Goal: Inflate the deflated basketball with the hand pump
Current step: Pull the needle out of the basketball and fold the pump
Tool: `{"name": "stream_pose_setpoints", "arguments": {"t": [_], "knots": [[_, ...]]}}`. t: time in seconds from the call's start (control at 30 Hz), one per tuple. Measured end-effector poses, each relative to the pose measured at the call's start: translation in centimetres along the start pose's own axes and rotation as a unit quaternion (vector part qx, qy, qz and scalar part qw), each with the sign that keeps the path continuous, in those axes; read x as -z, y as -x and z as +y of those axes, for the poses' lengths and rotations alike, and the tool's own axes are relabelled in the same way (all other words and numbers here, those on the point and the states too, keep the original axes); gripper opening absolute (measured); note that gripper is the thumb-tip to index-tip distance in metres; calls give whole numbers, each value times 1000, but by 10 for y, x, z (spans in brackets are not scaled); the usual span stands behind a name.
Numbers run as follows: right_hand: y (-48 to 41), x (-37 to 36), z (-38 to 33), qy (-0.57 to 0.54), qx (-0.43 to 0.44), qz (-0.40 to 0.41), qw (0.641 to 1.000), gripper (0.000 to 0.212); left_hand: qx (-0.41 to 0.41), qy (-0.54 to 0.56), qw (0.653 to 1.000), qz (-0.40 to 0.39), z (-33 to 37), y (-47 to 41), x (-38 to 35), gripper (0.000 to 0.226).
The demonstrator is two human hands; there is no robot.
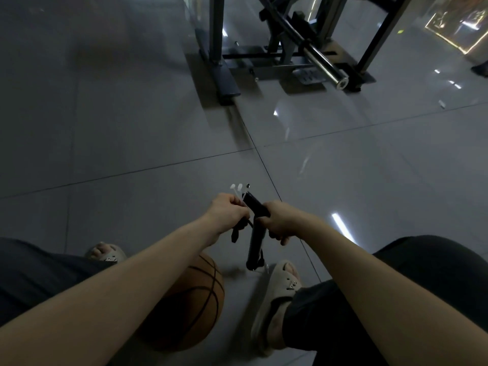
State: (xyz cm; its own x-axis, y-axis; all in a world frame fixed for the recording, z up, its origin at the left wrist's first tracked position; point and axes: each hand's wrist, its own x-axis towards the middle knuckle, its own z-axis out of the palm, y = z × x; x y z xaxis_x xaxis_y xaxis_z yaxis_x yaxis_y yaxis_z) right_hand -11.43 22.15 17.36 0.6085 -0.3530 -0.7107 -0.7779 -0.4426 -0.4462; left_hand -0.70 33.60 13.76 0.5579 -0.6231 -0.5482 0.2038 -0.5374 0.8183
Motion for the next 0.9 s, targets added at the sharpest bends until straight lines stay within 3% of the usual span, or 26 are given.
{"name": "stream_pose_setpoints", "arguments": {"t": [0.33,0.43,0.6,0.77,0.9], "knots": [[9,20,9,-5,30,-29,999,26,-14,42,985,167,4,-18,39,10],[7,33,15,-53,17,32,998,25,-7,13,971,237,6,-22,54,20],[-5,36,18,-90,20,172,981,28,-98,-7,992,73,26,-6,30,16],[-10,25,7,-18,51,190,980,29,-131,-44,990,-18,34,8,18,16],[-12,18,3,9,88,184,979,26,-93,48,993,-50,33,14,10,21]]}}
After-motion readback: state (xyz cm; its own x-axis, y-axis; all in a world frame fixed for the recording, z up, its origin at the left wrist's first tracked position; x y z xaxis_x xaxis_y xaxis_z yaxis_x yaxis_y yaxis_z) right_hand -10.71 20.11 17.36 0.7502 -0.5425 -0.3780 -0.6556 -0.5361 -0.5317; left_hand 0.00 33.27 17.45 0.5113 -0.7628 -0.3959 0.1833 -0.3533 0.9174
